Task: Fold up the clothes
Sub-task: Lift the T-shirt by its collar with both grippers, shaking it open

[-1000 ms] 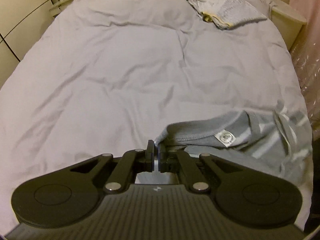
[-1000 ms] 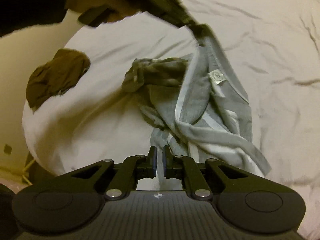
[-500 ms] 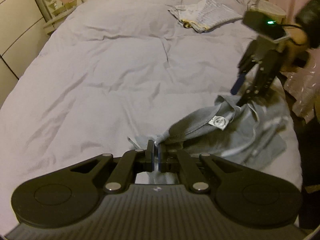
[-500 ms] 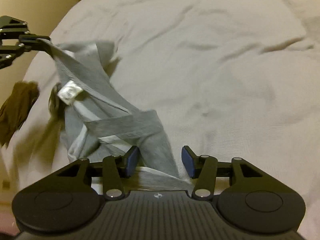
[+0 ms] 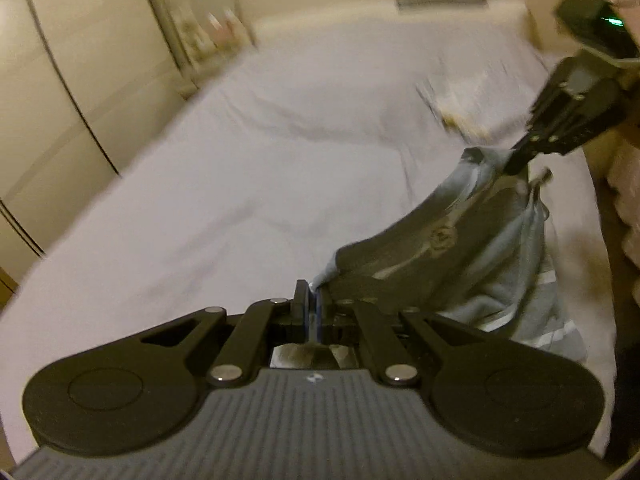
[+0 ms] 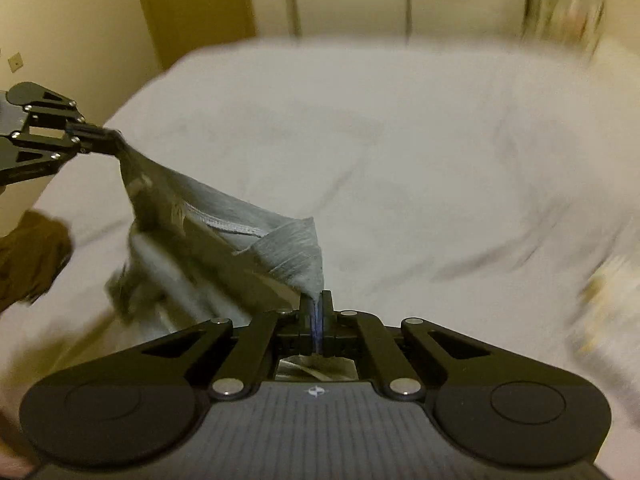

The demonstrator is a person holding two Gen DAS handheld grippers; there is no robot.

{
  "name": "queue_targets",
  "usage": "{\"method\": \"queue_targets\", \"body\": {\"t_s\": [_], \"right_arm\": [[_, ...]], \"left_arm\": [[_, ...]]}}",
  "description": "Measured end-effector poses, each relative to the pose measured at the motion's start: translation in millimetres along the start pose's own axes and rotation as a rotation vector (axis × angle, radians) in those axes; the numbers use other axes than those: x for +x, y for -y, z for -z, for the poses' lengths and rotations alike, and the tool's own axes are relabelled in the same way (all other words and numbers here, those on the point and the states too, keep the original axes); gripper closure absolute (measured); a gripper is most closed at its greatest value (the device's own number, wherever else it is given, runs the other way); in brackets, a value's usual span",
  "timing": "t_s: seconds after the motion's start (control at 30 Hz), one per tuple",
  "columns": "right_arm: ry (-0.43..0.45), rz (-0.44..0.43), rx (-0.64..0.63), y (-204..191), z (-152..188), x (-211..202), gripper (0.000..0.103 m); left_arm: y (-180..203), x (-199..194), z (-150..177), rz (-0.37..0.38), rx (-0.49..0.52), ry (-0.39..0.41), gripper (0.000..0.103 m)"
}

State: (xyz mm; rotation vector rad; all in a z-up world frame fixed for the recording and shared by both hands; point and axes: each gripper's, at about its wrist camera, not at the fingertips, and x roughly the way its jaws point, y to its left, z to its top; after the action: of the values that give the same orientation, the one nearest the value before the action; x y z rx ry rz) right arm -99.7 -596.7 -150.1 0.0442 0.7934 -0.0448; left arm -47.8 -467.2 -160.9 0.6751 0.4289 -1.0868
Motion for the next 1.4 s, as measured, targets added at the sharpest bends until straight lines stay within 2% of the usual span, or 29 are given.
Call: {"method": "queue_targets", "body": {"t_s": [0.1,0.23,0.37,0.47,0.7,0.83,0.97,1.03,1.1,1.17,1.27,1.33,1.4], "right_arm": [[0.121,0.121,-0.034,-22.8,-11.3,-52.8,0.103],[0.233,0.249,-0.063,-65.2,-2.1,-124.5,0.103],[0.334,0.338,-0.075,-101.5,11.0,-186.4,0.103],[0.402,0.391,-0.076,-114.3,9.7,-225.4,0.103],[0.488,0.437,-0.063,-105.1,-1.7,-268.7,0.103],[0.508,0.448,-0.078,-91.7,-9.5,-266.0,0.103],[0.489,0.427,-0.098,-49.1,-28.3,-237.0,0.103],[0.474,0.413,-0.112,-23.2,-44.2,-213.7,0.103],[0.446,0.389,-0.127,11.0,-64.3,-174.1,0.103],[0.41,0.354,-0.137,50.9,-86.0,-122.3,0.103],[0.334,0.288,-0.14,116.9,-117.8,-22.4,0.103],[0.278,0.243,-0.133,160.6,-137.8,51.9,0.103],[0.195,0.207,-0.157,196.1,-148.4,132.3,0.103]], "left_arm": [[-2.1,-35.4,-16.2,-0.047,-0.036,0.094,0.102],[5.7,-104.5,-22.8,-0.093,-0.078,0.206,0.102],[26.0,-174.8,-24.5,-0.139,-0.102,0.3,0.102],[39.8,-211.8,-32.9,-0.15,-0.089,0.36,0.102],[48.4,-244.9,-73.9,-0.177,-0.034,0.461,0.102],[44.4,-240.8,-95.3,-0.191,-0.034,0.48,0.102],[29.1,-210.1,-113.6,-0.204,-0.04,0.455,0.102],[7.2,-175.9,-122.3,-0.212,-0.056,0.424,0.102],[-20.4,-123.3,-130.8,-0.213,-0.091,0.365,0.102],[-41.2,-60.9,-138.8,-0.218,-0.136,0.295,0.102],[-72.4,32.8,-150.7,-0.226,-0.204,0.19,0.102],[-122.3,101.8,-146.3,-0.235,-0.259,0.108,0.101],[-155.7,174.0,-137.8,-0.259,-0.31,0.003,0.096]]}}
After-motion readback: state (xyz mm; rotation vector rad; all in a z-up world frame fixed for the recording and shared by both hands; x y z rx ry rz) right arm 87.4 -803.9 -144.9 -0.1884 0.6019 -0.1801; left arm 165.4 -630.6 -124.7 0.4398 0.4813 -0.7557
